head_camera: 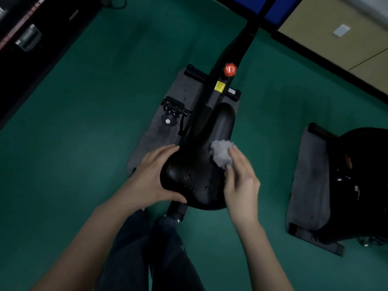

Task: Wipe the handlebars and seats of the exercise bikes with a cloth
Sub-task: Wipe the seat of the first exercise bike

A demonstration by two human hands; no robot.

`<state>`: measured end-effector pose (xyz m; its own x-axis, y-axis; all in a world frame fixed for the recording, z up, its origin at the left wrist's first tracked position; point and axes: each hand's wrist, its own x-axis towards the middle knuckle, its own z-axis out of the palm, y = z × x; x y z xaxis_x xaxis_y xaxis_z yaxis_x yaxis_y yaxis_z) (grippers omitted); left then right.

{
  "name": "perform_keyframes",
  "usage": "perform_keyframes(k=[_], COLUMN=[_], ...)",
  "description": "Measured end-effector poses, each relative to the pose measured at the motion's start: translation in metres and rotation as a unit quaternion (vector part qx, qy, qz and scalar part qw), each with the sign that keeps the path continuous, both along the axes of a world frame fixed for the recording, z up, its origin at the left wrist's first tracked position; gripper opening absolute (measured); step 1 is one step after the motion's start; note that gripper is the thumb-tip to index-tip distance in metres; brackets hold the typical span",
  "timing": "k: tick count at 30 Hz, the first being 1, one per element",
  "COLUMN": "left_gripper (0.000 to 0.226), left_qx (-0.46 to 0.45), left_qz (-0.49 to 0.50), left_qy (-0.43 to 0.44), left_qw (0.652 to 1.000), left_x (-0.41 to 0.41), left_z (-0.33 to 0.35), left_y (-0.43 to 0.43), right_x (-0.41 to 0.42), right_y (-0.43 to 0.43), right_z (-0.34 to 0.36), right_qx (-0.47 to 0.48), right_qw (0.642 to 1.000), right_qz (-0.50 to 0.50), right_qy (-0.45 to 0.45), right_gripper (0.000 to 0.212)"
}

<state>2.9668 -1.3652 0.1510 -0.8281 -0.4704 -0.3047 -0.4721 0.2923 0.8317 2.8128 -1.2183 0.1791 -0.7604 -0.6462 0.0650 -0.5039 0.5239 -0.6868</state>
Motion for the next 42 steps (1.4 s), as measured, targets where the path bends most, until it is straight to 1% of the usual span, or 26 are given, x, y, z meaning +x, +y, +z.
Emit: perform_keyframes(k=[2, 3, 4, 6, 8, 10, 13, 15, 17, 19, 23, 26, 28, 29, 30, 32, 33, 35, 36, 38, 40, 42], left_gripper=[0.123, 0.124, 0.125, 0.125, 0.122, 0.116, 0.113, 0.113, 0.113, 0.113, 0.113, 0.114, 0.111, 0.11, 0.109, 0.108, 0.109, 0.112, 0.114, 0.117, 0.114, 0.11], left_qx=[-0.01, -0.014, -0.017, -0.029, -0.03, -0.022, -0.01, -0.006, -0.008, -0.008, -0.001, 0.002, 0.001, 0.0, -0.003, -0.007, -0.008, -0.018, -0.024, -0.038, -0.046, -0.043], left_qz=[-0.001, -0.002, -0.001, 0.004, 0.01, 0.018, 0.026, 0.03, 0.03, 0.031, 0.037, 0.039, 0.036, 0.035, 0.035, 0.037, 0.038, 0.034, 0.029, 0.018, 0.001, -0.024], left_qy=[0.003, 0.006, 0.01, 0.014, 0.022, 0.031, 0.031, 0.031, 0.026, 0.026, 0.033, 0.033, 0.034, 0.036, 0.039, 0.045, 0.049, 0.055, 0.057, 0.058, 0.063, 0.069], left_qw=[1.0, 1.0, 1.0, 0.999, 0.999, 0.999, 0.999, 0.999, 0.999, 0.999, 0.999, 0.999, 0.999, 0.999, 0.999, 0.998, 0.998, 0.998, 0.998, 0.997, 0.997, 0.996], left_x=[-0.001, -0.001, -0.001, -0.002, -0.002, -0.001, -0.001, -0.001, -0.001, -0.002, -0.002, -0.002, -0.002, -0.002, -0.002, -0.002, -0.002, -0.001, 0.0, 0.0, 0.002, 0.005], left_z=[0.001, 0.001, 0.0, -0.001, -0.003, -0.004, -0.004, -0.005, -0.005, -0.005, -0.007, -0.007, -0.007, -0.007, -0.008, -0.01, -0.011, -0.013, -0.015, -0.016, -0.017, -0.018], left_y=[0.0, 0.0, 0.0, 0.001, 0.001, 0.002, 0.003, 0.003, 0.003, 0.003, 0.003, 0.003, 0.002, 0.002, 0.002, 0.002, 0.002, 0.002, 0.002, 0.001, -0.003, -0.011], right_x=[-0.024, -0.036, -0.048, -0.066, -0.076, -0.077, -0.067, -0.064, -0.069, -0.078, -0.083, -0.068, -0.05, -0.039, -0.028, -0.008, 0.0, 0.015, 0.023, 0.044, 0.069, 0.093], right_y=[-0.009, -0.012, -0.015, -0.015, -0.01, 0.002, 0.031, 0.04, 0.033, 0.021, 0.015, 0.03, 0.041, 0.046, 0.048, 0.048, 0.046, 0.042, 0.039, 0.031, 0.017, 0.0], right_z=[-0.004, -0.007, -0.009, -0.014, -0.02, -0.021, -0.024, -0.027, -0.031, -0.038, -0.05, -0.057, -0.062, -0.064, -0.064, -0.061, -0.059, -0.054, -0.051, -0.048, -0.046, -0.043], right_qx=[0.001, -0.004, -0.014, -0.04, -0.059, -0.068, -0.084, -0.108, -0.109, -0.106, -0.118, -0.173, -0.242, -0.279, -0.308, -0.331, -0.331, -0.335, -0.338, -0.339, -0.324, -0.313], right_qw=[0.999, 0.996, 0.987, 0.955, 0.926, 0.913, 0.915, 0.908, 0.898, 0.875, 0.82, 0.78, 0.751, 0.743, 0.742, 0.753, 0.764, 0.797, 0.807, 0.813, 0.821, 0.826], right_qz=[-0.015, -0.02, -0.022, -0.019, -0.011, 0.005, 0.029, 0.021, 0.019, 0.001, -0.047, -0.12, -0.196, -0.228, -0.255, -0.307, -0.328, -0.337, -0.346, -0.384, -0.427, -0.454], right_qy=[-0.037, -0.087, -0.157, -0.294, -0.372, -0.402, -0.393, -0.405, -0.427, -0.471, -0.559, -0.59, -0.582, -0.564, -0.538, -0.479, -0.445, -0.373, -0.34, -0.276, -0.196, -0.116], right_gripper=[0.036, 0.035, 0.034, 0.03, 0.027, 0.026, 0.03, 0.031, 0.028, 0.026, 0.028, 0.027, 0.03, 0.032, 0.034, 0.036, 0.037, 0.031, 0.029, 0.028, 0.033, 0.034])
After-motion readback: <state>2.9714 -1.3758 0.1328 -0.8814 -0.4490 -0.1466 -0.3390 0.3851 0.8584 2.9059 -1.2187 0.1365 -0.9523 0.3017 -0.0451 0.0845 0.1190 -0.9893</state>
